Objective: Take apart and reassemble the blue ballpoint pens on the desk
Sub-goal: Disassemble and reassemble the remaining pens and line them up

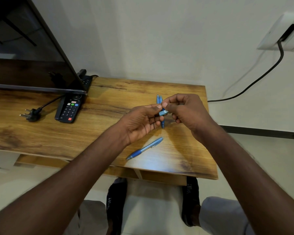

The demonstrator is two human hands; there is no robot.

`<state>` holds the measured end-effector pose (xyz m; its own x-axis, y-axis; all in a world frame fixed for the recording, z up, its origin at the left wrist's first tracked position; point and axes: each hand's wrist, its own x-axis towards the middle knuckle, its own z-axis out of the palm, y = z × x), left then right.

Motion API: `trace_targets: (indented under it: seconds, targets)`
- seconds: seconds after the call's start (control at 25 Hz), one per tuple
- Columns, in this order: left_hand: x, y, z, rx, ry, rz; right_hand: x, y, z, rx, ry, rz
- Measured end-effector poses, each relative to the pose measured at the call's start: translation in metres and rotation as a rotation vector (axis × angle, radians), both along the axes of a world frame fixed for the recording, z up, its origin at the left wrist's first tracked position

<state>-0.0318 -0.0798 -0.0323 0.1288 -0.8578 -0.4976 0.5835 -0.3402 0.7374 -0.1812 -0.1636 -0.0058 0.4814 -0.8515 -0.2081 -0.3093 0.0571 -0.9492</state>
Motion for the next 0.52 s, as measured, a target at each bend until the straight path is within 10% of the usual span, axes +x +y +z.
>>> trace_targets:
  seconds: [0.52]
  targets:
    - [0.0014,-0.0027,-0.0024,-0.036,0.086,0.073,0.0015,0.0007,-0.0005,0.170,-0.140,-0.048]
